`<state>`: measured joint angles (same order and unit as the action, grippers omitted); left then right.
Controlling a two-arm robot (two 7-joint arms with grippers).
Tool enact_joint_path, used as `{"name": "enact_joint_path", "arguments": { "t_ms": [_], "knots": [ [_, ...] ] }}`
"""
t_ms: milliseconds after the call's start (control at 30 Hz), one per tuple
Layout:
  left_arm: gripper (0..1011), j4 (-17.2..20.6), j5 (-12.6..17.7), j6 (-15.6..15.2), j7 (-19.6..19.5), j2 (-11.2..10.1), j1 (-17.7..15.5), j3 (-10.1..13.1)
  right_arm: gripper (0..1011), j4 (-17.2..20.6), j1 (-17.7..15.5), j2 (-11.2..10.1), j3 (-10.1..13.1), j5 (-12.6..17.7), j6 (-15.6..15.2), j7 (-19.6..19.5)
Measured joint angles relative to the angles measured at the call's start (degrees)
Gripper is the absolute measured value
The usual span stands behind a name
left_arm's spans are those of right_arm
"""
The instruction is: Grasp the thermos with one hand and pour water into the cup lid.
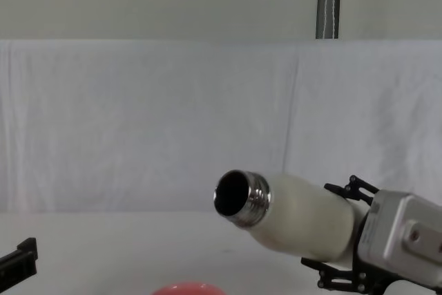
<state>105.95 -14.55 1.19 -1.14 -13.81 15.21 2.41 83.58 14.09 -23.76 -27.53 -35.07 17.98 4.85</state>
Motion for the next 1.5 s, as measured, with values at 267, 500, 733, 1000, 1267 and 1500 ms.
{"name": "enact_joint_path", "arguments": {
  "t_ms": [267, 500, 733, 1000, 1267, 1500],
  "knots": [
    [1001, 0.0, 0.0, 0.0, 0.0, 0.0, 0.0, 0.0, 956, -1.5, 1.1, -0.3, -1.3, -3.2, 0.0, -2.0],
    [1001, 0.0, 0.0, 0.0, 0.0, 0.0, 0.0, 0.0, 956, -1.7, 1.3, -0.9, -1.8, -4.6, -0.6, -3.2],
    [1001, 0.0, 0.0, 0.0, 0.0, 0.0, 0.0, 0.0, 956, -1.8, 1.4, -1.0, -2.2, -5.0, -0.9, -3.5],
    [1001, 0.0, 0.0, 0.0, 0.0, 0.0, 0.0, 0.0, 956, -1.3, 1.1, -1.1, -3.0, -5.6, -1.0, -3.8],
    [1001, 0.0, 0.0, 0.0, 0.0, 0.0, 0.0, 0.0, 956, -1.2, 1.1, -1.2, -4.2, -7.0, -0.9, -4.4],
    [1001, 0.0, 0.0, 0.0, 0.0, 0.0, 0.0, 0.0, 956, -1.4, 1.5, -1.3, -5.0, -8.6, -1.0, -5.5]
  ]
}}
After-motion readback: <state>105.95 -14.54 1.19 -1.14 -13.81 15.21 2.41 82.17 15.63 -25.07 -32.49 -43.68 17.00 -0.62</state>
